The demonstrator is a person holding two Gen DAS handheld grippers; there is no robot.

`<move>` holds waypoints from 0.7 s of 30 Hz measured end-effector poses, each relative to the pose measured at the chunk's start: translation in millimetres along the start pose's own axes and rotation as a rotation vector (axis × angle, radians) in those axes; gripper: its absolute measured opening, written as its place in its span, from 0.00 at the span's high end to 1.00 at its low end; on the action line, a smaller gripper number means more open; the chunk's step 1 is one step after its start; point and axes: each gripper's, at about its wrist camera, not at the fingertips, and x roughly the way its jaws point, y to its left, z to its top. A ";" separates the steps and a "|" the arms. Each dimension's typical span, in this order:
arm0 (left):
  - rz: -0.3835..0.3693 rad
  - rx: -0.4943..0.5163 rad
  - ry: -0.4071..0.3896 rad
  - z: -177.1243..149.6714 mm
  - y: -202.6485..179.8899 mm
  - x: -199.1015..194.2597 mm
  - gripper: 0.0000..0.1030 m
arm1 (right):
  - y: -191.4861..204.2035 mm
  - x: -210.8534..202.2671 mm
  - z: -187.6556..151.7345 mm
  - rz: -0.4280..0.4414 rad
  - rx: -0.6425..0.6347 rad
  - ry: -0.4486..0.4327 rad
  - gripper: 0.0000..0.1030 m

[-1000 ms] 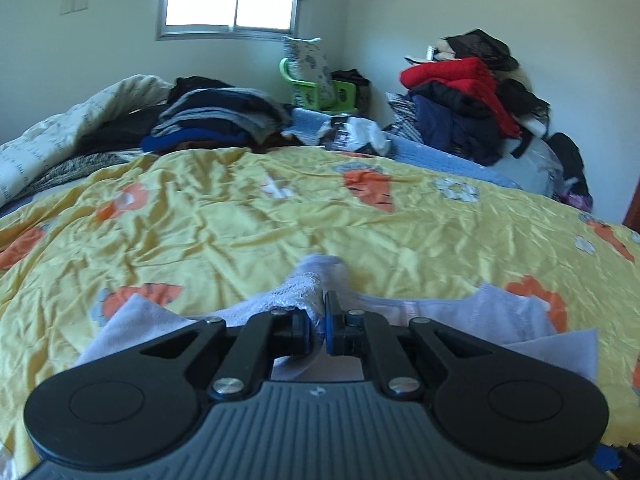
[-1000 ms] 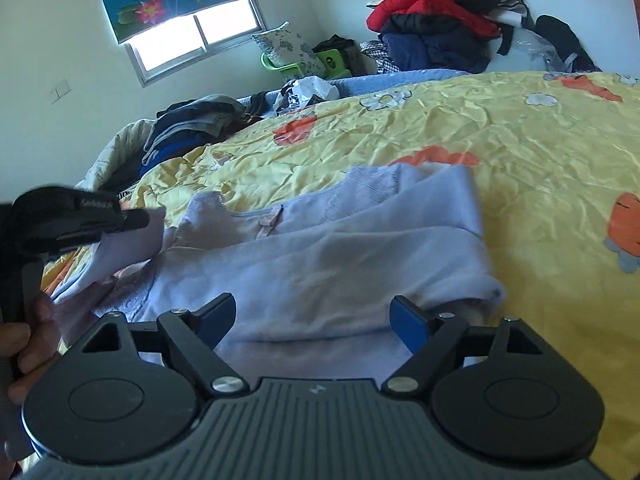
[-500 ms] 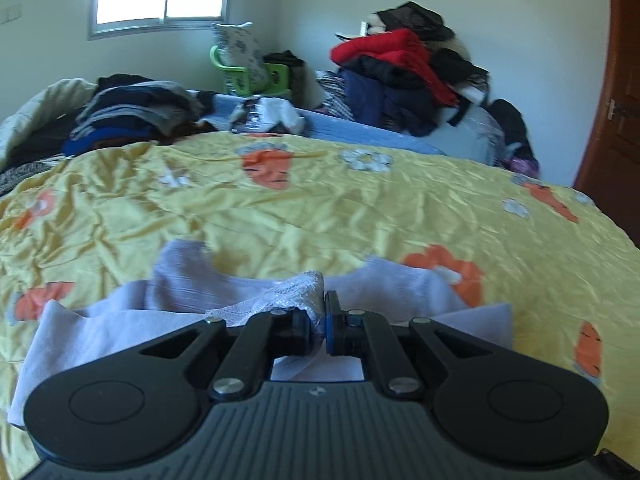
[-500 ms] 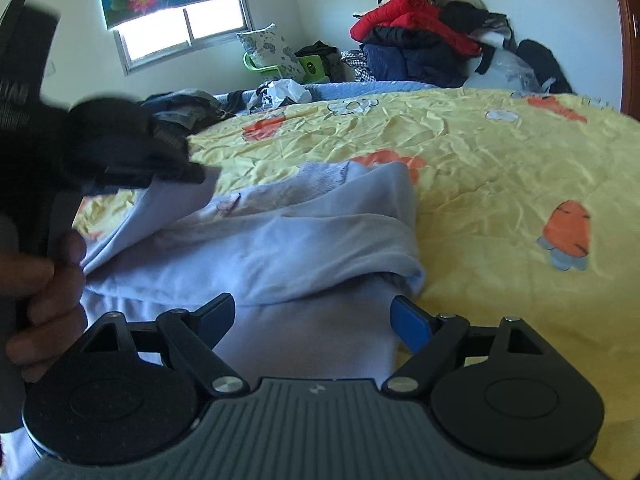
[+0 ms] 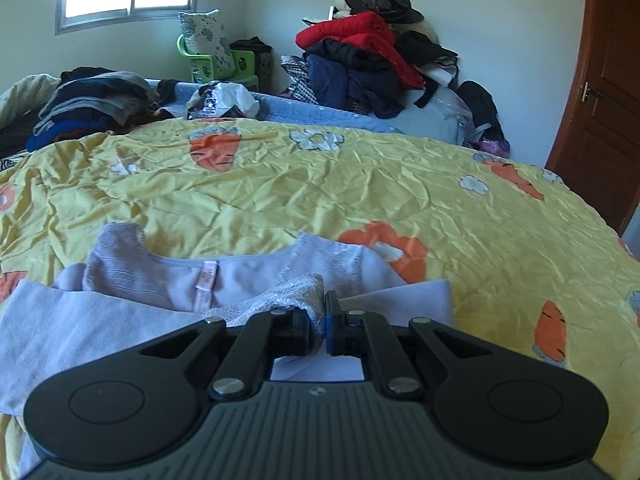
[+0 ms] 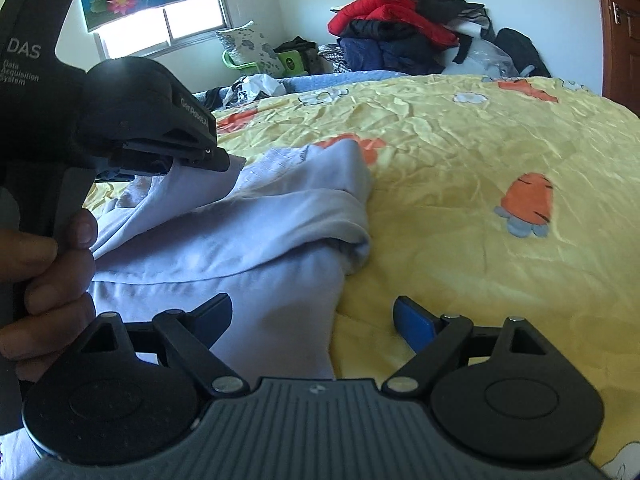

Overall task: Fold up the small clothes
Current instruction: 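Carry the held sleeve with the left gripper across the shirt body, then lower the sleeve onto the folded sleeve and open the left gripper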

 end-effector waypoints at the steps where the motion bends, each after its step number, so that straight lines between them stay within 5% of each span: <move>1: -0.006 0.004 0.001 -0.4 -3.1 -0.4 0.93 | -1.1 0.0 -0.5 -0.001 0.002 0.000 0.13; 21: -0.077 0.056 0.095 -15.2 -32.3 18.1 0.93 | -18.1 -12.4 -6.7 -0.070 0.000 -0.011 0.13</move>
